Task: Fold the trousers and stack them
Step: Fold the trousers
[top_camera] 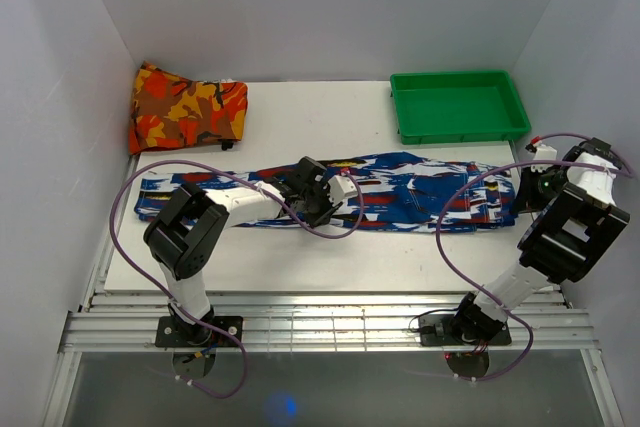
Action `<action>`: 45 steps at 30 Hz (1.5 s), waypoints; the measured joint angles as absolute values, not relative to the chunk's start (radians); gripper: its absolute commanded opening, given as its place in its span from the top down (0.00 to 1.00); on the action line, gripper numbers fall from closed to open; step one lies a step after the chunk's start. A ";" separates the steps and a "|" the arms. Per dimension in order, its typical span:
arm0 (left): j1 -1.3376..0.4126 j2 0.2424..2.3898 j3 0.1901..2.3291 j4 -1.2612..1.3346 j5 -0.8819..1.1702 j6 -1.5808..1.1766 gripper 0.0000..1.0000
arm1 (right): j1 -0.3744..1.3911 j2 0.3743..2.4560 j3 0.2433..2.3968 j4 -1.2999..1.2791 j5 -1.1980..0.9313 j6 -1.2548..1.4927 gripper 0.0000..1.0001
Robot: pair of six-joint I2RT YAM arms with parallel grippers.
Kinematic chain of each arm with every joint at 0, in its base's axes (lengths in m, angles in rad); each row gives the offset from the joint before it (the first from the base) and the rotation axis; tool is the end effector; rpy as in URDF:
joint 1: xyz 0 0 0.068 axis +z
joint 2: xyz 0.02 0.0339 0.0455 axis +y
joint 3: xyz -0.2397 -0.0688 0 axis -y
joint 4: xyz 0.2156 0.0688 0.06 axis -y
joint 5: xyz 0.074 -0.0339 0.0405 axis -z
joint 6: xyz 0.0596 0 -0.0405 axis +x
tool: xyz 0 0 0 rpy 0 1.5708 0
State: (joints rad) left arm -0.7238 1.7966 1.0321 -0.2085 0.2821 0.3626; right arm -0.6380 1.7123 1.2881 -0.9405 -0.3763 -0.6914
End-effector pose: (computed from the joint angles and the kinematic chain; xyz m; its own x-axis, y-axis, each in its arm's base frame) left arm 0.2473 -0.2407 0.1327 -0.3118 0.7303 -0.6078 0.9242 0.3817 -0.0155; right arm 0.2552 -0.1620 0.1901 -0.9204 -0.0558 -0.3870 -0.1212 0.9817 0.1466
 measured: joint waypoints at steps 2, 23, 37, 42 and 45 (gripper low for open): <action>-0.723 1.797 1.032 -0.209 0.284 0.363 0.74 | -0.638 1.714 1.287 -0.937 -0.375 -0.691 0.92; -0.715 1.776 1.097 -0.353 0.373 0.411 0.63 | -0.556 1.793 1.162 -0.726 -0.269 -0.656 0.92; -0.764 1.808 1.146 -0.332 0.387 0.426 0.56 | -0.555 1.796 1.166 -0.729 -0.267 -0.649 0.92; -0.780 1.846 1.155 -0.300 0.350 0.425 0.56 | -0.555 1.802 1.171 -0.733 -0.267 -0.643 0.92; -0.785 1.863 1.155 -0.279 0.328 0.426 0.56 | -0.555 1.802 1.171 -0.733 -0.265 -0.641 0.92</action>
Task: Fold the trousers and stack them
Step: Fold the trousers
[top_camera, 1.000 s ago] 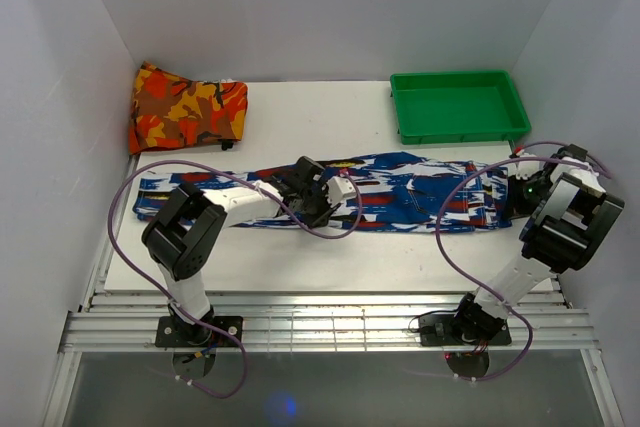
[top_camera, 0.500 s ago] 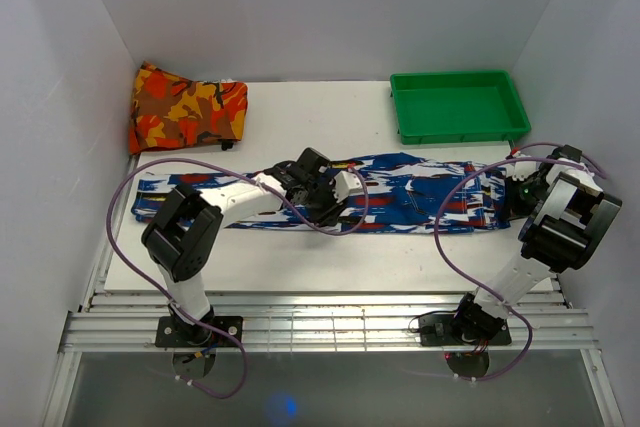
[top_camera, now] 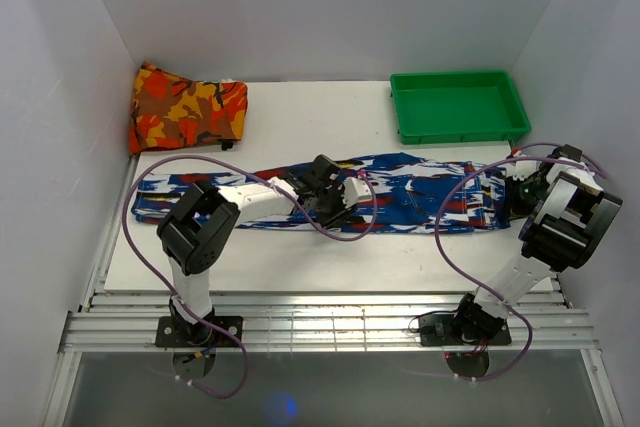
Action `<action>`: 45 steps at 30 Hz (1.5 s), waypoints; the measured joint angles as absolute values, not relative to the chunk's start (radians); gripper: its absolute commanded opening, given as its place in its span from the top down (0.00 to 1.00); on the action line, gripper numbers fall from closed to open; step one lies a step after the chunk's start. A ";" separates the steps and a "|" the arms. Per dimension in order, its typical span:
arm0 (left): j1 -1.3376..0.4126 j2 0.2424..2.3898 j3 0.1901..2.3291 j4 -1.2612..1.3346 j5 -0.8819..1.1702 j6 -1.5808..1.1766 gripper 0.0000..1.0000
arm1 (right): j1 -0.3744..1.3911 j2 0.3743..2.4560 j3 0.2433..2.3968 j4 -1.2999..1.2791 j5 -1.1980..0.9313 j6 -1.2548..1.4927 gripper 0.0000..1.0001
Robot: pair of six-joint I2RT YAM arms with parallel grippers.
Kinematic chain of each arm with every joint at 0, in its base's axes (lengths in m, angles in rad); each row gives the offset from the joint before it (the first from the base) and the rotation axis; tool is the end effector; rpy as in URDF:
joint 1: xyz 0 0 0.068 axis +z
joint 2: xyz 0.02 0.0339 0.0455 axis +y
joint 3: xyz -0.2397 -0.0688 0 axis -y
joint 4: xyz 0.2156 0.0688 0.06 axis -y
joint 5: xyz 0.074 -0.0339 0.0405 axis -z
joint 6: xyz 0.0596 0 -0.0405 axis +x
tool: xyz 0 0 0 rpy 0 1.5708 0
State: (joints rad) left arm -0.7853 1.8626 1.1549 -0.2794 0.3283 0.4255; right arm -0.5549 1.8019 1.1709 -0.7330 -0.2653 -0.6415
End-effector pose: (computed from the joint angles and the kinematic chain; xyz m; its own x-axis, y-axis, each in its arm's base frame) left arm 0.2436 -0.2707 0.1397 -0.2093 0.7618 -0.6130 0.9676 0.2518 -0.0176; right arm 0.2729 -0.1508 0.1394 -0.9433 -0.0947 -0.3181 -0.1271 0.9884 0.0827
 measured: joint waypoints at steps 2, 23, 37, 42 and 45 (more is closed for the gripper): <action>-0.788 1.872 1.155 -0.267 0.312 0.425 0.56 | -0.555 1.802 1.171 -0.733 -0.265 -0.641 0.92; -0.794 1.843 1.142 -0.240 0.279 0.429 1.00 | -0.555 1.803 1.171 -0.733 -0.264 -0.638 0.92; -0.796 1.686 1.051 -0.316 0.376 0.471 1.00 | -0.554 1.803 1.171 -0.733 -0.263 -0.627 0.92; -0.797 1.768 1.051 -0.291 0.362 0.452 0.99 | -0.554 1.803 1.171 -0.733 -0.260 -0.627 0.92; -0.796 1.808 1.069 -0.276 0.344 0.429 0.94 | -0.554 1.803 1.172 -0.734 -0.255 -0.628 0.92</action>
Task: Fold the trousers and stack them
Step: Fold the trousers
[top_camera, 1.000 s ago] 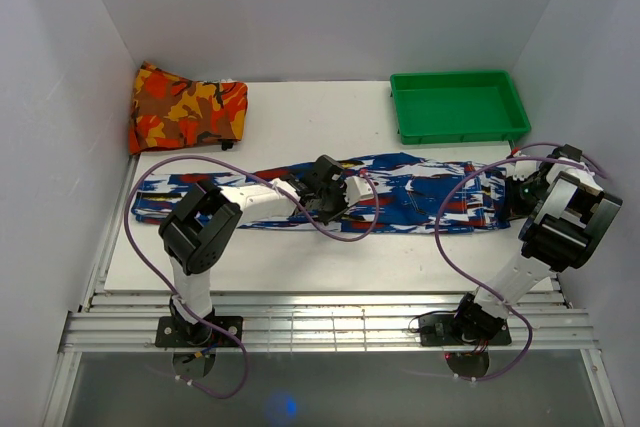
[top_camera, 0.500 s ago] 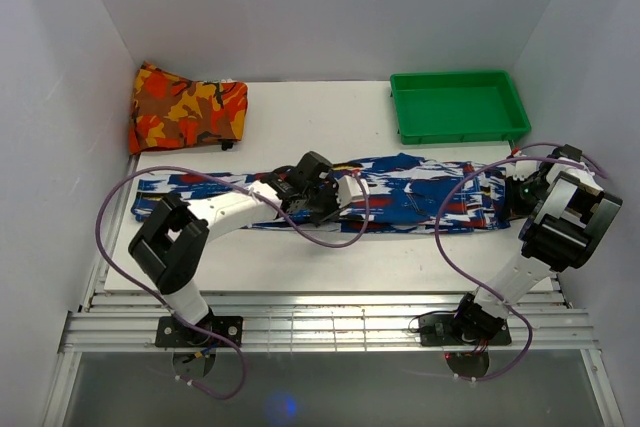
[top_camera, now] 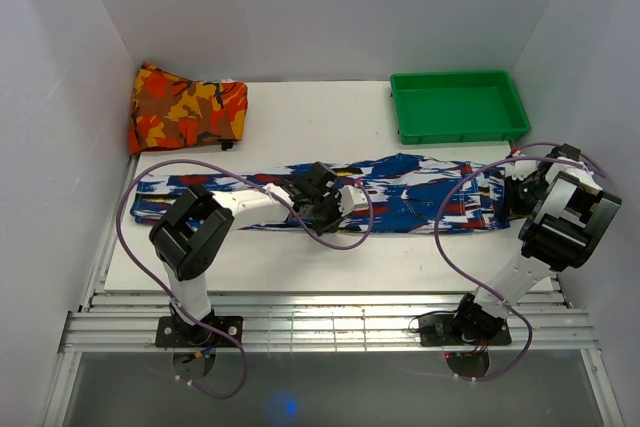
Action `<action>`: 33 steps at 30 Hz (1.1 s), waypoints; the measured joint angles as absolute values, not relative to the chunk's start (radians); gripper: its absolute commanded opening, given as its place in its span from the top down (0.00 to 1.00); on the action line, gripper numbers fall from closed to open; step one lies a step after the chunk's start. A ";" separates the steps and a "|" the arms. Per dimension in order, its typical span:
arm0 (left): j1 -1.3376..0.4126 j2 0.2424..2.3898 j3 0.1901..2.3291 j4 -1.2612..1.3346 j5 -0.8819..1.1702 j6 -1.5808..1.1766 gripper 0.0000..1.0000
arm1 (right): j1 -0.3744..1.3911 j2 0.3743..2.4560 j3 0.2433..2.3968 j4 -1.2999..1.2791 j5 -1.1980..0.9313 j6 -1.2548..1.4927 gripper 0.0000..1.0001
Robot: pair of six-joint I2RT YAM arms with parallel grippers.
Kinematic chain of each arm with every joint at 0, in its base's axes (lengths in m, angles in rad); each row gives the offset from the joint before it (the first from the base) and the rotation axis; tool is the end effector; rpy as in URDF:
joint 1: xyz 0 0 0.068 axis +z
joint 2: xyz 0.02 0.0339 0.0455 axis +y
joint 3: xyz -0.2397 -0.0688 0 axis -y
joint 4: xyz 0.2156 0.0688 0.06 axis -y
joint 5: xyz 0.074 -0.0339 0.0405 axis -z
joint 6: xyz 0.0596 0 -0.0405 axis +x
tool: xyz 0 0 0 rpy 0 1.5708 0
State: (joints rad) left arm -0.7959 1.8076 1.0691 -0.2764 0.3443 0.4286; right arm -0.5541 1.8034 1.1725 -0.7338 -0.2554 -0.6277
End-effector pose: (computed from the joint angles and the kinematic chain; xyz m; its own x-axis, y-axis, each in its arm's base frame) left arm 0.2268 -0.2604 0.1352 -0.2092 0.7728 -0.5991 0.9721 0.2310 -0.0415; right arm 0.2730 -0.1512 0.1391 -0.9469 -0.0823 -0.3109 -0.1124 0.9904 0.0800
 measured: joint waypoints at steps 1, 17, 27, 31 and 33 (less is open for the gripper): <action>-0.796 1.811 1.074 -0.277 0.336 0.421 0.86 | -0.554 1.803 1.172 -0.734 -0.251 -0.628 0.92; -0.554 1.474 1.019 -0.419 0.387 0.231 0.35 | -0.611 1.773 1.173 -0.761 -0.178 -0.750 0.44; -0.084 1.502 1.016 -0.612 0.349 0.224 0.41 | -0.382 1.618 1.172 -0.807 -0.183 -0.759 0.25; -0.015 1.562 0.955 -0.645 0.307 0.237 0.43 | -0.237 1.575 1.160 -0.806 -0.201 -0.722 0.28; -0.004 1.588 0.929 -0.654 0.282 0.240 0.43 | -0.176 1.579 1.141 -0.797 -0.211 -0.702 0.29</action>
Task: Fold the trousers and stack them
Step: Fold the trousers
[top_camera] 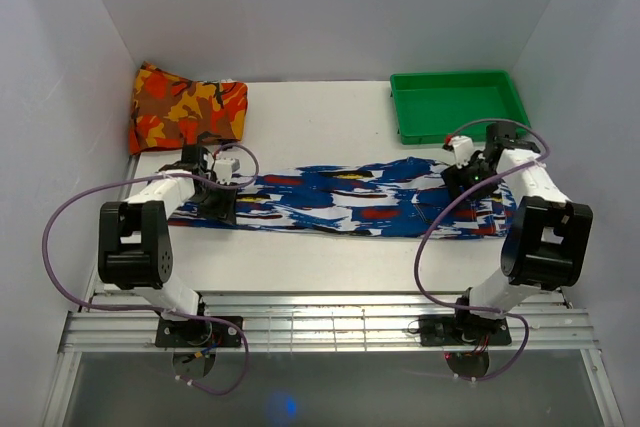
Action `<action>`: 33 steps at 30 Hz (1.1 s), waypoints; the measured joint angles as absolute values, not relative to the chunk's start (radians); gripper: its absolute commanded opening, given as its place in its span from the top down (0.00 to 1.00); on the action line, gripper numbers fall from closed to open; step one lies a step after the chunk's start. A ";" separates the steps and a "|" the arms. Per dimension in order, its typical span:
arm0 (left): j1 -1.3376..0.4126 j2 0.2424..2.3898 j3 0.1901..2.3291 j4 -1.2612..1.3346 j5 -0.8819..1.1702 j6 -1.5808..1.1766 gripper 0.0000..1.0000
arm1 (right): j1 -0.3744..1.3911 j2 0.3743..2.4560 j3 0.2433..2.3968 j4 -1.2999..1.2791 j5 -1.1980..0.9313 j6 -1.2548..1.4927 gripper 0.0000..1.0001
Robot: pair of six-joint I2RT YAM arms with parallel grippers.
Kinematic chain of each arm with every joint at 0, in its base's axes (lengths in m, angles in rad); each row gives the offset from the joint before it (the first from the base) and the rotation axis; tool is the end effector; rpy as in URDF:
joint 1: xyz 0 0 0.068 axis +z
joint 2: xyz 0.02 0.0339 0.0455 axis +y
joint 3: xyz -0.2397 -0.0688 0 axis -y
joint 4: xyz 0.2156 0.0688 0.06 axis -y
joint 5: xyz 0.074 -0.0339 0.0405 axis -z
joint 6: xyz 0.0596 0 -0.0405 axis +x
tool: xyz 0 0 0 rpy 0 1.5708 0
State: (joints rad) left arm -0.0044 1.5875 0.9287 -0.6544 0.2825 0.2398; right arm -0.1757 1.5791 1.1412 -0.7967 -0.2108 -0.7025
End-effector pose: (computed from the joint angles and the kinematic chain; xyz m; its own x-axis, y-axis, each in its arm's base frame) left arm 0.2646 -0.0178 0.1417 -0.9215 0.2322 -0.3115 0.3028 0.9316 -0.2013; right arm 0.2841 -0.0378 0.1912 -0.7759 -0.5040 -0.3794 -0.5220 0.8507 -0.0624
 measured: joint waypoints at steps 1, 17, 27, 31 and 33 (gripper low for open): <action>0.004 1.599 0.920 -0.657 0.270 0.243 0.43 | -0.150 1.586 1.129 -0.792 -0.214 -0.693 0.30; 0.263 1.571 0.890 -0.659 0.282 0.324 0.41 | -0.233 1.732 1.086 -0.732 -0.259 -0.690 0.32; 0.318 1.479 0.979 -0.796 0.274 0.414 0.37 | -0.263 1.740 1.125 -0.785 -0.199 -0.745 0.18; 0.318 1.465 1.132 -0.802 0.313 0.405 0.38 | -0.187 1.726 1.174 -0.840 -0.219 -0.727 0.23; 0.318 1.480 1.195 -0.799 0.350 0.398 0.41 | -0.146 1.726 1.237 -0.860 -0.255 -0.703 0.30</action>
